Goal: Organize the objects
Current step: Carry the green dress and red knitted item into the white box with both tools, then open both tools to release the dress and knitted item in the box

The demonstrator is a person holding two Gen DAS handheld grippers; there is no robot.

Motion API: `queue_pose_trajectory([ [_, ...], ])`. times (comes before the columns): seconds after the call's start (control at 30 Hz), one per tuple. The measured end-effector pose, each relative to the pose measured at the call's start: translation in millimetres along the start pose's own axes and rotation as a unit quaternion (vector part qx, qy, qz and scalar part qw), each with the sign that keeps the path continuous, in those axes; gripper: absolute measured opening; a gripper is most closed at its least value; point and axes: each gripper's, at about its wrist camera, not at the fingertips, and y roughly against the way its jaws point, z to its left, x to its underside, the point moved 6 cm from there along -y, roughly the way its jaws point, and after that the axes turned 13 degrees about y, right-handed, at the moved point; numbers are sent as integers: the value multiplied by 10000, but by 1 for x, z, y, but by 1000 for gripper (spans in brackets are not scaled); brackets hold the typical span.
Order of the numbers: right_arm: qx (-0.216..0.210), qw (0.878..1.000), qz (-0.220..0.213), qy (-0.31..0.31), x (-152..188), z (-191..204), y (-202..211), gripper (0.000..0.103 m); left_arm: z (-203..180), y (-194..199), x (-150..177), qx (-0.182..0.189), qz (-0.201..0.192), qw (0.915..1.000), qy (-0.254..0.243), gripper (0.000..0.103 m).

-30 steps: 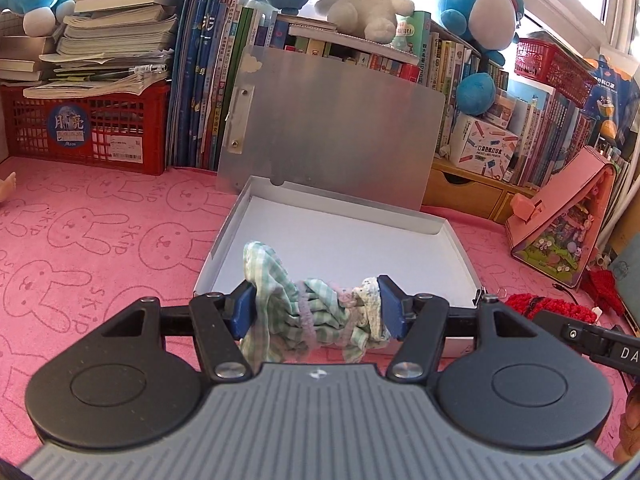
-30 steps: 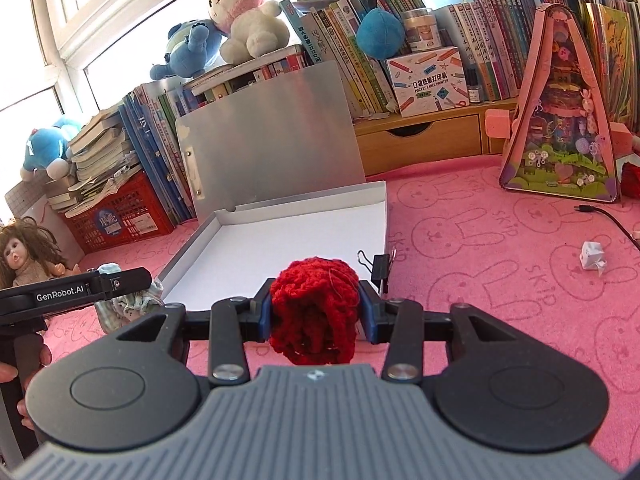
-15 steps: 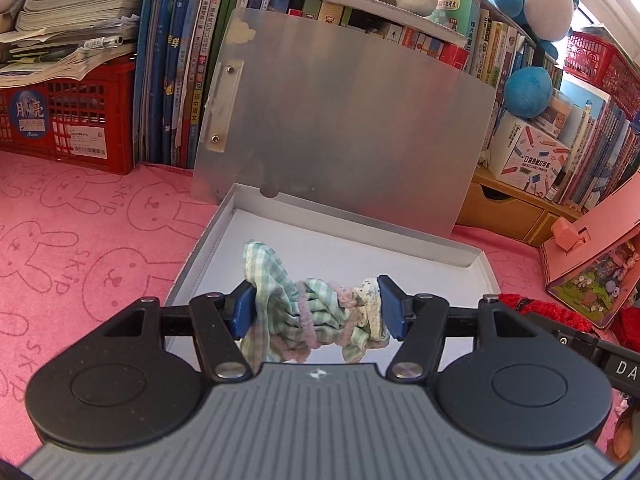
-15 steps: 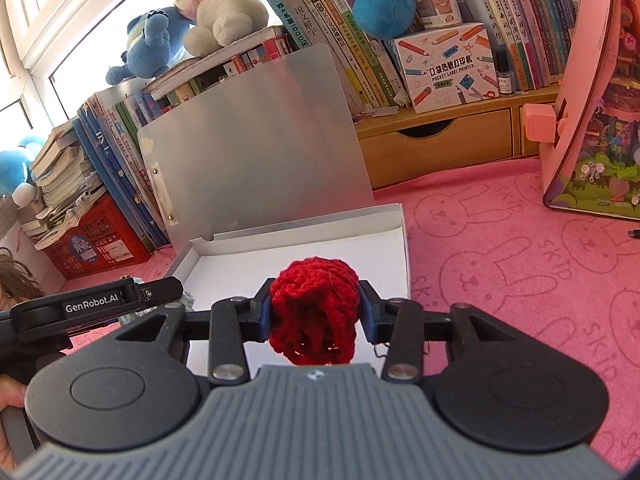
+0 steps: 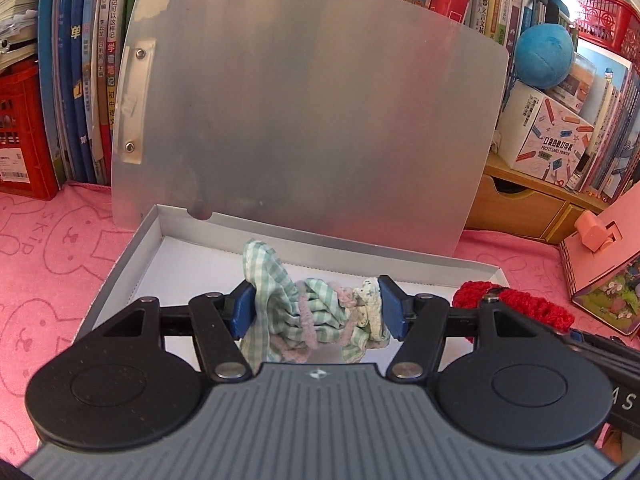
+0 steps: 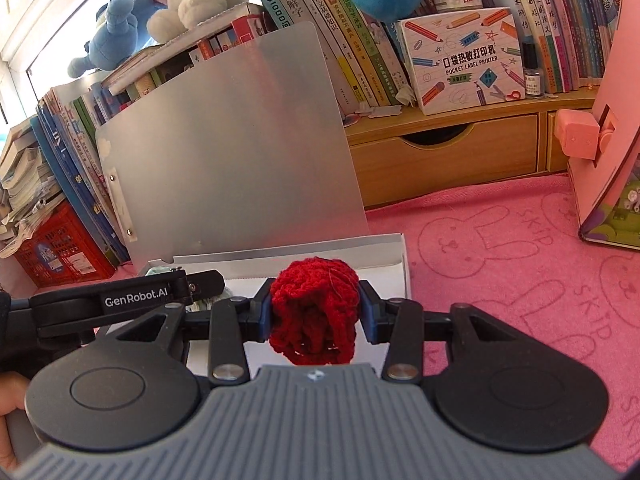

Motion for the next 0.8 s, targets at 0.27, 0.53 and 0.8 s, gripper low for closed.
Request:
queue_pose_trajectory([
  [0.27,32,9998,156,109,10,-1,-19,46,-6,-18,8,-1,92,9998,-172,68],
  [0.53,-67,9998,211,30,15,-4,-22,57,-8,-18,12,28,78,9995,-306,78],
  [0.8,-101,9995,-123,-255,5,-8,21,79,-6,25,6,-40,-61,9994,-343,90],
])
